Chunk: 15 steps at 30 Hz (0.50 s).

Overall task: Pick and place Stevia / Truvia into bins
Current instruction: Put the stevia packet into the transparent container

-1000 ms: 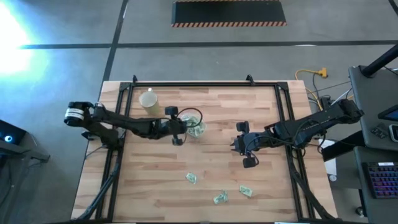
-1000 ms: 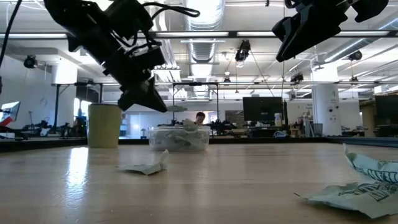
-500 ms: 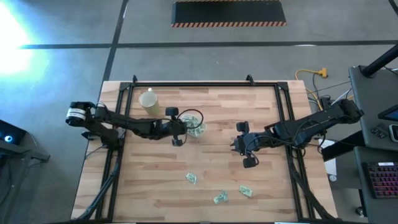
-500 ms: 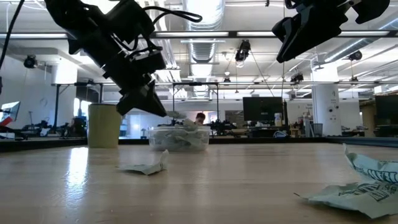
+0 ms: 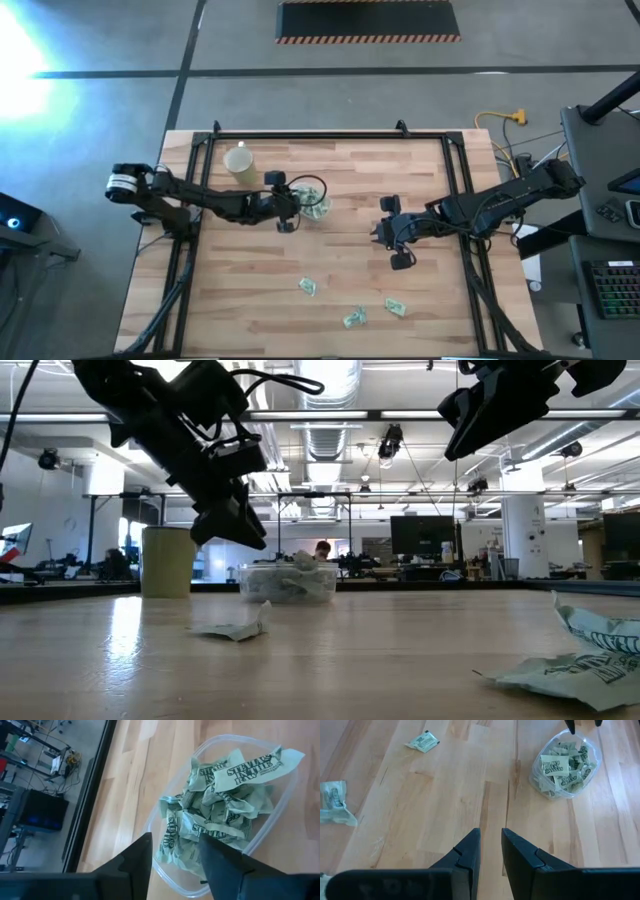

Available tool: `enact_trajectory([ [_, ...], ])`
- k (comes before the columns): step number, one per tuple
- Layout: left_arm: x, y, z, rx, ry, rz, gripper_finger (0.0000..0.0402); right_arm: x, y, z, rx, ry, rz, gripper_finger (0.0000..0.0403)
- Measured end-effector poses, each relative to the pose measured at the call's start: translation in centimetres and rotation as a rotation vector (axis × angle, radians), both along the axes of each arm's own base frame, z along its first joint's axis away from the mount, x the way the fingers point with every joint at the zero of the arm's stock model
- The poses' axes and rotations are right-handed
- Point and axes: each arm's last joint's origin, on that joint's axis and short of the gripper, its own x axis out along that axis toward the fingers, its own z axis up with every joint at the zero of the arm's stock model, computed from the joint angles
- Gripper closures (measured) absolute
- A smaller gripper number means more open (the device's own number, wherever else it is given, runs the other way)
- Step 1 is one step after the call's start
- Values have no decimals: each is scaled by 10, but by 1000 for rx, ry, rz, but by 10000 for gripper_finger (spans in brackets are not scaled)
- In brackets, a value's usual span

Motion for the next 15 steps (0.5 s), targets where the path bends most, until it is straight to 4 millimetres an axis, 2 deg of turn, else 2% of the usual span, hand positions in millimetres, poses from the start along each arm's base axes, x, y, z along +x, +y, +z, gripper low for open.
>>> enact_trajectory([
  [4, 0, -1, 1, -14, -17, 7, 253, 0, 1, 0, 62, 8, 0, 335],
  [7, 0, -3, 2, -15, -19, 4, 253, 0, 8, -5, 146, 6, 64, 335],
  [11, 0, -3, 2, -15, -19, 1, 252, 1, 25, -19, 225, 11, 188, 335],
  [15, 0, -3, 1, -16, -18, 1, 252, -3, 46, -37, 317, 113, 222, 335],
])
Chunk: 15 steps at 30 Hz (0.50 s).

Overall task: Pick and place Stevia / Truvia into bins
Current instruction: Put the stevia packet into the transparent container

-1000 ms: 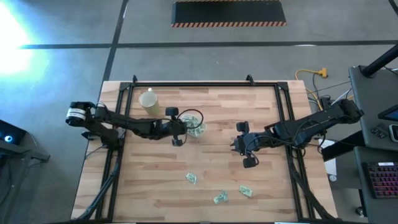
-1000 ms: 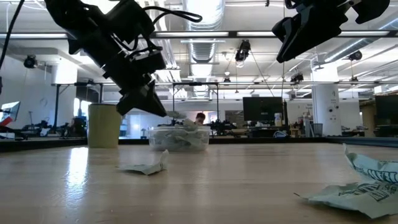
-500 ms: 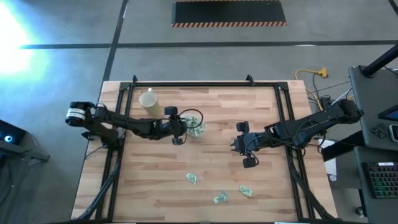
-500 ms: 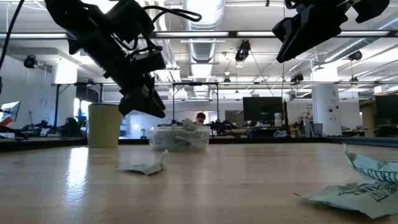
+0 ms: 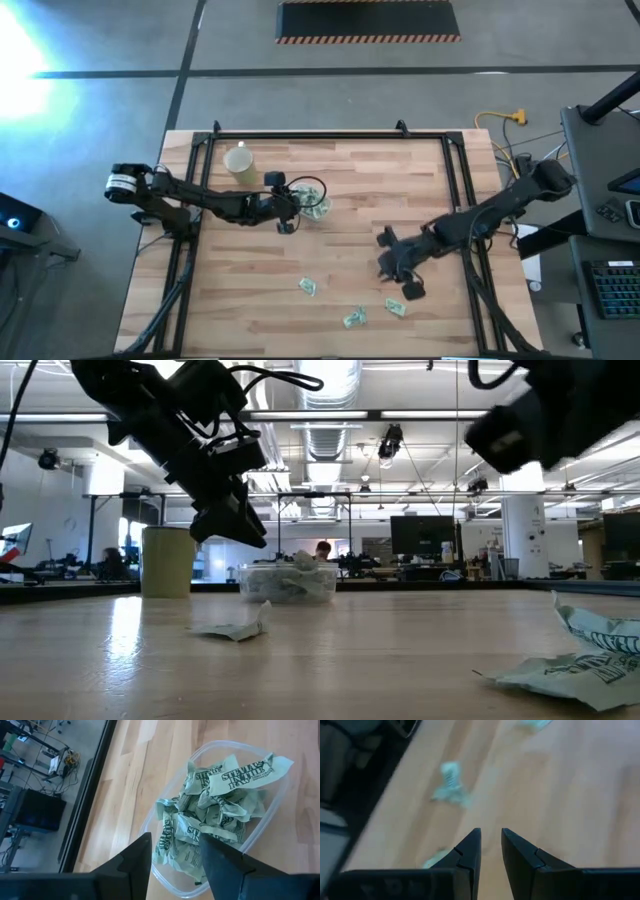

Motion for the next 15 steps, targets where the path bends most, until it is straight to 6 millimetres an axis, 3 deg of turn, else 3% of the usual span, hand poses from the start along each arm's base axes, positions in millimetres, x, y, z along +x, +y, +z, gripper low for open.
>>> enact_trajectory([
  [8, 0, 0, 0, -2, -1, 1, 252, -17, 45, -22, 112, 217, -90, 335],
  [15, 0, 0, 0, -4, -2, 3, 252, -30, 75, -44, 91, 297, -207, 335],
])
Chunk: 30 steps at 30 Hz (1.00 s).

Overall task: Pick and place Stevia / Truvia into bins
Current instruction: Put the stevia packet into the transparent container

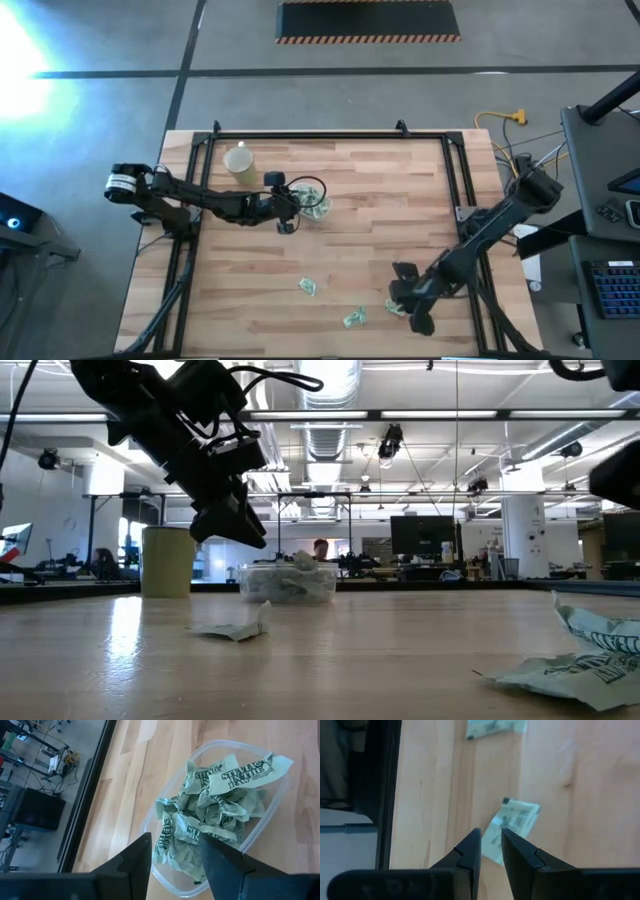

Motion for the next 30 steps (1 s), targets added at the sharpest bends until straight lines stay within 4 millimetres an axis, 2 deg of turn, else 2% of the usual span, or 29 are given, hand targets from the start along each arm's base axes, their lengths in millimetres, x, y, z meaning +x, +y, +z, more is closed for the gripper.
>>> enact_trajectory([
  [3, 0, 0, 0, -12, -9, 11, 252, -1, 10, -8, -4, 23, -3, 335],
  [10, 0, 0, 0, -14, -10, 11, 252, 12, 24, -21, -50, 33, 9, 335],
  [18, -1, 0, -1, -17, -8, 9, 252, 20, 30, -19, -105, 21, 45, 331],
  [22, -1, 0, -2, -17, -6, 9, 252, 19, 27, -15, -145, 8, 32, 311],
  [30, -1, -1, -2, -17, -5, 8, 253, 20, 26, -14, -167, -19, -9, 245],
])
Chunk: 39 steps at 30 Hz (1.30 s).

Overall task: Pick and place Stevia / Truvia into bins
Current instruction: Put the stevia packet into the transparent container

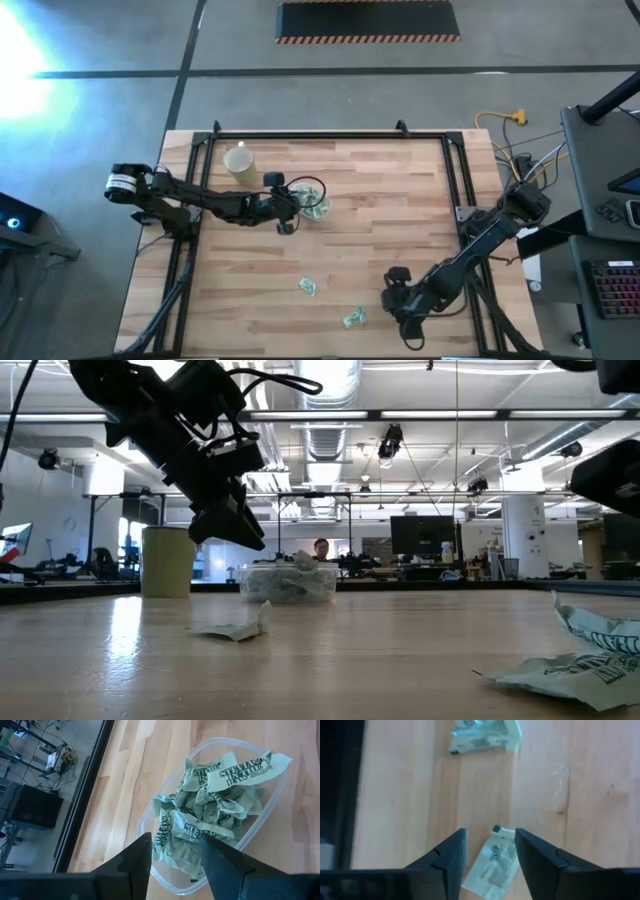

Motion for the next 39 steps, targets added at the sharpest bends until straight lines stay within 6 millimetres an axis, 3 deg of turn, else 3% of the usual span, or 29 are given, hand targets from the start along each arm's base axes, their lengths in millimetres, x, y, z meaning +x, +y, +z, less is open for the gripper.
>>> enact_trajectory([
  [10, 0, 0, 0, 0, 1, 0, 253, 0, 0, -14, -30, 49, -31, 195],
  [24, -3, 0, -4, 1, 14, 0, 253, -8, -8, -25, -48, 87, -122, 195],
  [29, -3, 0, -5, 1, 16, 0, 253, -9, -9, -27, -67, 91, -106, 224],
  [39, -3, 0, -5, 1, 16, -1, 253, -9, -11, -27, -123, 70, -52, 329],
])
